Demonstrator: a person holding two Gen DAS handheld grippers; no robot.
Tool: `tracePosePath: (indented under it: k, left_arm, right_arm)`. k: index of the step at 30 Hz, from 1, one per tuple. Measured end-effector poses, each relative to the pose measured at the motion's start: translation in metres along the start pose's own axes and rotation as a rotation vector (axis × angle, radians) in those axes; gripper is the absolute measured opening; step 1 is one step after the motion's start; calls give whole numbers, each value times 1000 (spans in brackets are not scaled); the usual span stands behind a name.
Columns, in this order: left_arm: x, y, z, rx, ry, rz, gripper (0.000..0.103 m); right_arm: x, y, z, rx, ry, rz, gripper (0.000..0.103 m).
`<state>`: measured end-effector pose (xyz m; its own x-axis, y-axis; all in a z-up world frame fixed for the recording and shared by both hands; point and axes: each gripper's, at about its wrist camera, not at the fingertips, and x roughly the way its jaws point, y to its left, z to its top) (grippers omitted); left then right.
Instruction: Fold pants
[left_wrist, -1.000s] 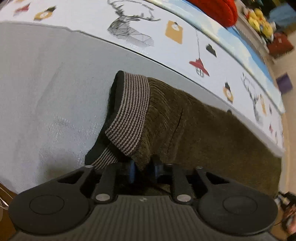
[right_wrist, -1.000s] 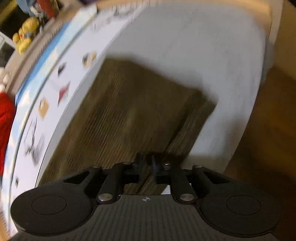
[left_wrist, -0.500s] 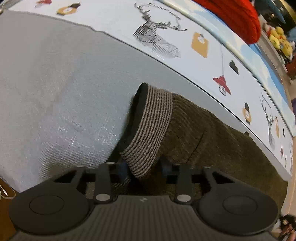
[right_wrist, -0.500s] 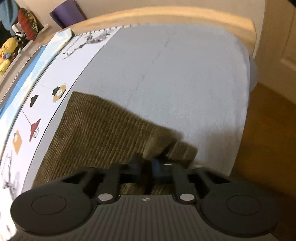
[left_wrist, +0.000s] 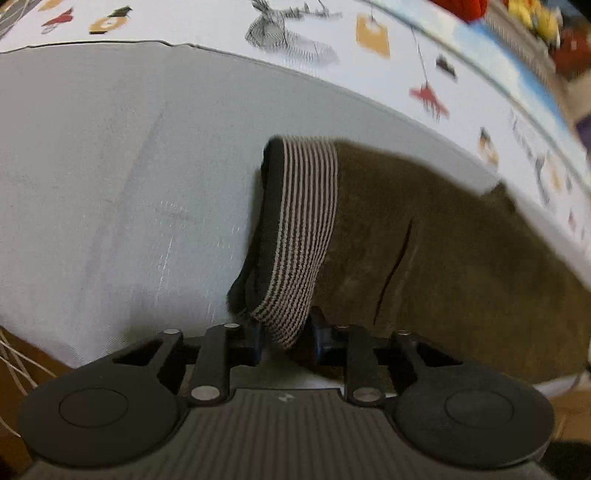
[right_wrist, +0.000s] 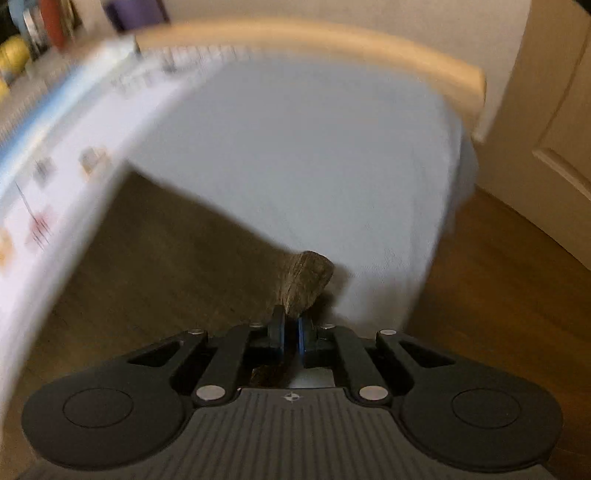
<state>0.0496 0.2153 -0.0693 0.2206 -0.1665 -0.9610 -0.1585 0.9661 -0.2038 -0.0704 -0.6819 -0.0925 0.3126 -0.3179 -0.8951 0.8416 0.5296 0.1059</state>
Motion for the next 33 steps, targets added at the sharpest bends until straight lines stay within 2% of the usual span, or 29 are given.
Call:
tracePosePath:
  k: [3, 6, 9, 10, 11, 13, 15, 16, 17, 18, 19, 22, 23, 25, 29, 31, 33]
  left_arm:
    - [-12, 0, -2, -2, -51, -6, 37]
    - [-34, 1, -2, -25, -187, 13, 39]
    - [-54, -13, 2, 43, -332, 60, 39]
    - [-56, -18, 2, 63, -359, 52, 38]
    - [-57, -24, 3, 84, -372, 29, 38]
    - [-55, -30, 4, 128, -369, -16, 37]
    - [-46, -37, 4, 186, -333, -16, 33]
    - [-37, -40, 4, 221, -293, 11, 30]
    - [-24, -41, 5, 254, -228, 69, 28]
    - [-11, -41, 3, 283, -170, 141, 26]
    - [0, -41, 2, 310, -116, 214, 29]
    - [-3, -34, 7, 251, -103, 185, 30]
    - [-7, -32, 9, 229, -114, 173, 30]
    - [-20, -31, 11, 216, -193, 144, 30]
    - [-38, -44, 20, 219, -354, 54, 30]
    - [-39, -55, 20, 240, -389, 26, 30]
    - [-30, -66, 22, 288, -379, 56, 30]
  right_arm:
    - [-3, 5, 2, -11, -19, -10, 7]
    - [-12, 8, 1, 14, -47, -14, 7]
    - [-15, 9, -3, 20, -47, -24, 8]
    - [-15, 9, -2, 30, -50, -29, 8]
    - [-15, 12, 2, 38, -57, -42, 14]
    - [-24, 19, 4, 23, -104, -92, 22]
    - [-36, 30, 5, -30, -183, -147, 26]
    - [-42, 37, 4, -60, -222, -154, 27]
    - [-50, 44, 3, -88, -260, -146, 29]
    - [-58, 54, 1, -118, -303, -122, 29]
    - [-66, 62, -1, -143, -335, -96, 30]
    - [-87, 93, -11, -238, -424, 27, 34]
    - [-93, 105, -16, -280, -443, 80, 37]
    - [-102, 129, -26, -358, -443, 192, 41]
    - [-120, 185, -56, -517, -426, 405, 41]
    - [-133, 214, -70, -590, -416, 507, 41]
    - [-146, 245, -86, -655, -390, 597, 41]
